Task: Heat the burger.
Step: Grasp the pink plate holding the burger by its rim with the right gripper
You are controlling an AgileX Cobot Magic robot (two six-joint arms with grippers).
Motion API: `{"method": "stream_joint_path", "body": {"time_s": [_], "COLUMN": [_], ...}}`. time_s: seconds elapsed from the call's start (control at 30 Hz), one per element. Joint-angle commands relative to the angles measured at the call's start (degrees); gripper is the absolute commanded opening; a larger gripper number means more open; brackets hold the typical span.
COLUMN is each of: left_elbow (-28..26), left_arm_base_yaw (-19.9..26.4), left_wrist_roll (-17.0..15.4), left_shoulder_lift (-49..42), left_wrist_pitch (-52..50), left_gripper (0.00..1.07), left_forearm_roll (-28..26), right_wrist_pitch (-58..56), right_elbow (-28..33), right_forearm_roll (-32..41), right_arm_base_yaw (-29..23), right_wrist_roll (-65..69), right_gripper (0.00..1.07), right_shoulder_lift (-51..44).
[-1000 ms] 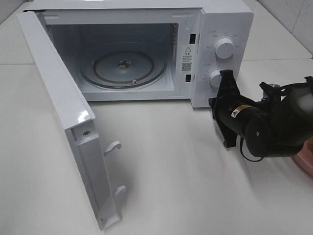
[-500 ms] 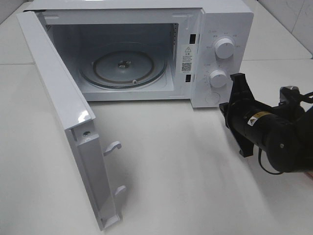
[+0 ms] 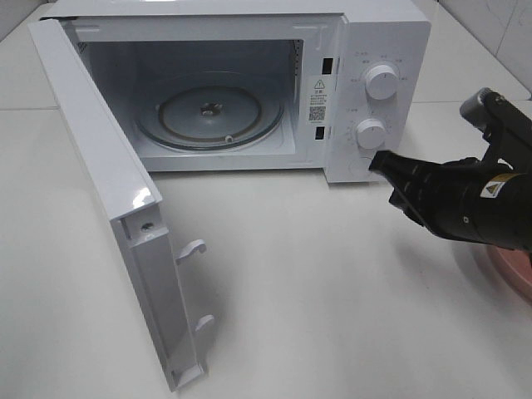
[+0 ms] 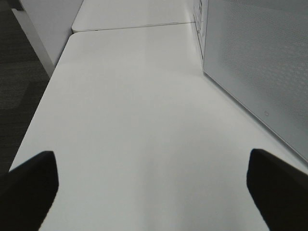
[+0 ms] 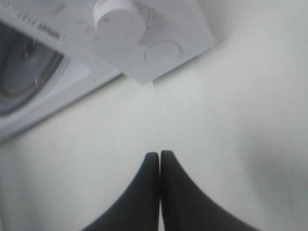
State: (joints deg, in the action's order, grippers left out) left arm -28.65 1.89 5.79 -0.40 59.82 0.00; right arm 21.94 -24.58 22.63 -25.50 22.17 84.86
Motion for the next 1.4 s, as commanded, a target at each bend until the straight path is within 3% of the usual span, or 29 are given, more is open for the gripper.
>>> {"method": "stream_joint_path", "body": {"time_s": [0.03, 0.07, 0.2, 0.3, 0.33, 0.37, 0.4, 0.43, 0.47, 0.5, 0.53, 0.57, 0.6, 0.73, 0.87, 0.97, 1.4], "left_elbow": [0.1, 0.1, 0.1, 0.1, 0.1, 0.1, 0.1, 0.1, 0.1, 0.1, 0.1, 0.1, 0.1, 0.1, 0.1, 0.1, 0.1], "left_arm_base_yaw": [0.2, 0.2, 0.2, 0.2, 0.2, 0.2, 0.2, 0.2, 0.2, 0.2, 0.2, 0.2, 0.2, 0.2, 0.2, 0.2, 0.2], "left_wrist_roll": [-0.3, -0.3, -0.3, -0.3, -0.3, -0.3, -0.3, -0.3, -0.3, -0.3, -0.3, -0.3, -0.3, -0.3, -0.3, -0.3, -0.3], "left_shoulder_lift": [-1.0, -1.0, -1.0, -1.0, -1.0, -1.0, -1.0, -1.0, -1.0, -1.0, -1.0, -1.0, -1.0, -1.0, -1.0, -1.0, -1.0], "left_wrist_pitch": [-0.5, -0.5, -0.5, -0.5, -0.5, -0.5, -0.5, -0.5, -0.5, -0.5, -0.5, -0.5, -0.5, -0.5, -0.5, -0.5, -0.5], "left_gripper": [1.01, 1.01, 1.01, 1.01, 1.01, 1.01, 1.01, 1.01, 1.01, 1.01, 1.01, 1.01, 1.01, 1.01, 1.01, 1.01, 1.01], "left_forearm_roll": [-0.3, -0.3, -0.3, -0.3, -0.3, -0.3, -0.3, -0.3, -0.3, -0.3, -0.3, -0.3, -0.3, -0.3, -0.3, -0.3, -0.3], "right_wrist_pitch": [-13.7, -21.4, -28.8, -34.3, -35.9, -35.9, -36.4, -38.2, -38.2, -39.6, -42.3, -42.3, -44.6, -48.5, -53.1, -55.0, -56.3], "right_elbow": [-0.9, -1.9, -3.9, -5.9, -6.8, -6.8, -7.2, -8.0, -8.0, -8.5, -9.7, -9.7, -11.2, -13.3, -16.3, -18.3, -25.5], "right_forearm_roll": [-0.2, -0.2, -0.6, -4.2, -7.0, -7.0, -8.4, -10.3, -10.3, -11.2, -13.4, -13.4, -15.8, -18.3, -25.8, -27.7, -27.7], "right_arm_base_yaw": [0.2, 0.2, 0.2, 0.2, 0.2, 0.2, 0.2, 0.2, 0.2, 0.2, 0.2, 0.2, 0.4, 2.9, 8.7, 11.5, 21.4], "right_wrist_roll": [-16.5, -22.5, -24.9, -25.8, -25.5, -25.5, -25.5, -25.5, -25.5, -25.4, -25.4, -25.4, -25.4, -24.6, -21.1, -21.2, -25.7], "right_gripper": [0.00, 0.00, 0.02, 0.10, 0.20, 0.20, 0.28, 0.46, 0.46, 0.58, 0.83, 0.83, 1.01, 1.01, 0.99, 0.99, 0.95], "right_shoulder_lift": [-4.7, -6.3, -6.9, -6.9, -6.9, -6.9, -6.9, -6.9, -6.9, -6.8, -6.6, -6.6, -6.0, -4.7, -0.6, 2.9, 14.8]}}
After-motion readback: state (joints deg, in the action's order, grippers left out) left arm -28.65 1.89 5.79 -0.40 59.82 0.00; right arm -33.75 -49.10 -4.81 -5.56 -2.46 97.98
